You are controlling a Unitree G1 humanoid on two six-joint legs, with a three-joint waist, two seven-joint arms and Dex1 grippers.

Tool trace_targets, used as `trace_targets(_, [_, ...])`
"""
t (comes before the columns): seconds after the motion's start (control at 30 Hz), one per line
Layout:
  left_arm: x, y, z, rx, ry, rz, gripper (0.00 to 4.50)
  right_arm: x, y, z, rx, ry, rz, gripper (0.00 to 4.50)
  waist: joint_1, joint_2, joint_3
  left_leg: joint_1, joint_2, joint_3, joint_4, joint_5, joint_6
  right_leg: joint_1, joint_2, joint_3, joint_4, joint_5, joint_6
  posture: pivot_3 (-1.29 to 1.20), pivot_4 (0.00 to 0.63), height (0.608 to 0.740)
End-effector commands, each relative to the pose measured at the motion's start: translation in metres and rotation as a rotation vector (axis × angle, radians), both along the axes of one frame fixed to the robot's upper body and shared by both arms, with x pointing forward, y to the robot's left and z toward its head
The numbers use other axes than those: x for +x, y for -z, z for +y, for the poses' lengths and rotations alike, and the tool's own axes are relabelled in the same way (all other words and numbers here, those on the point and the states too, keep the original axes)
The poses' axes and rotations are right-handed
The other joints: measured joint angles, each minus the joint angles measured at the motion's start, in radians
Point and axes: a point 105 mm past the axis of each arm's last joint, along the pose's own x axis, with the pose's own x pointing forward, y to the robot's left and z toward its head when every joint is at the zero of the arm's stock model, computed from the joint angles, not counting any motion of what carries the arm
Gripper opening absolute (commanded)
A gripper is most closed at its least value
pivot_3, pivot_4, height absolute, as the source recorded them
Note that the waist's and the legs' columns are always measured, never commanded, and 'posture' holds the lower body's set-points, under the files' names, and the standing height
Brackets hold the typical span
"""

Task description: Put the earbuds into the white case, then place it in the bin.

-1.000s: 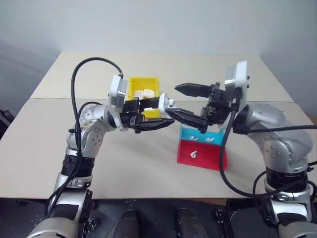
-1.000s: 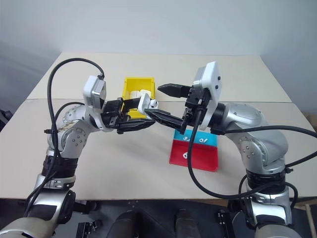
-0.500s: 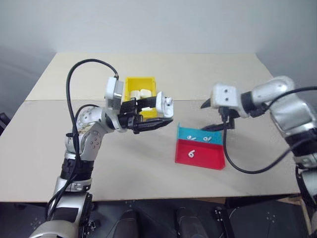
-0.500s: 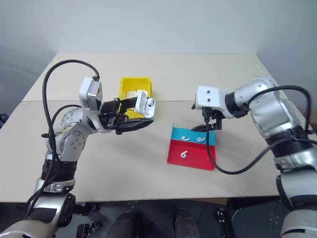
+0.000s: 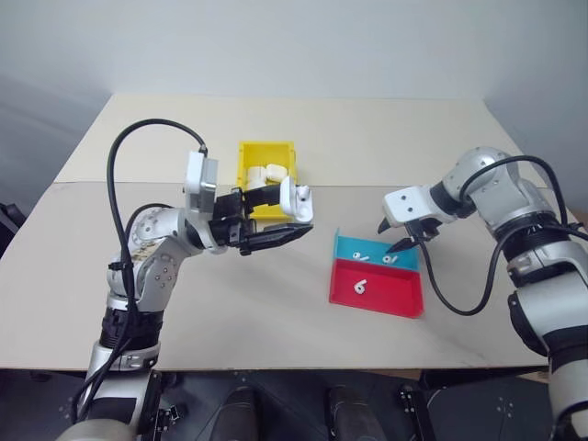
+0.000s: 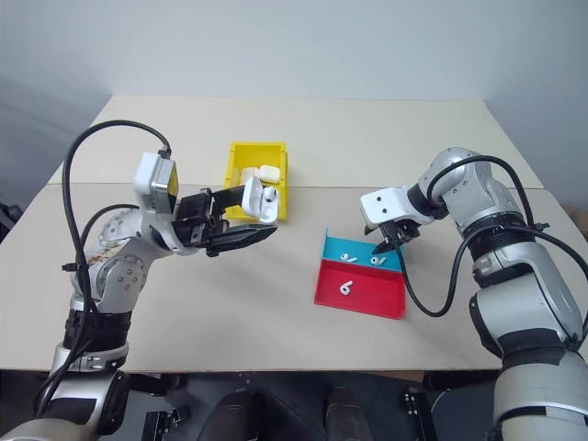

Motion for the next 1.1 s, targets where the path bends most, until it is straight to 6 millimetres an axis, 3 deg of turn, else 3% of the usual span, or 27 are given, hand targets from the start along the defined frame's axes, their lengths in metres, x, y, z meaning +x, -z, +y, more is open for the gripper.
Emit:
trace_targets(0.03, [-0.005, -0.011, 0.003, -0.015, -0.001, -0.046, 2.78, -0.004, -0.006, -0.003, -0.070, -0.076, -0.002, 2.59, 0.000, 0.000, 0.000, 0.000, 0.000, 0.000, 0.000, 0.000, 0.000, 0.000, 0.000, 0.000, 0.000, 0.000, 0.000, 0.00, 0.150, 0.740])
trace_targets(0.57, [-0.007, -0.010, 0.005, -0.004, -0.011, -0.052, 2.78, -0.002, 0.021, -0.007, -0.140, -0.121, -0.013, 2.59, -0.001, 0.000, 0.000, 0.001, 0.000, 0.000, 0.000, 0.000, 0.000, 0.000, 0.000, 0.000, 0.001, 0.000, 0.000, 0.00, 0.150, 0.740])
trace_targets(1.07, [-0.006, -0.009, 0.007, 0.004, -0.023, -0.053, 2.78, -0.002, 0.034, -0.005, -0.138, -0.120, -0.015, 2.59, -0.002, 0.001, 0.000, 0.001, 0.000, 0.000, 0.000, 0.001, -0.001, 0.001, 0.000, 0.000, 0.002, 0.000, 0.000, 0.00, 0.150, 0.740])
trace_targets(1.1, [-0.007, -0.009, 0.007, 0.004, -0.024, -0.053, 2.78, -0.002, 0.035, -0.005, -0.139, -0.121, -0.015, 2.40, -0.002, 0.000, 0.000, 0.002, 0.000, 0.000, 0.000, 0.001, -0.001, 0.001, 0.000, 0.000, 0.002, 0.000, 0.000, 0.00, 0.150, 0.740])
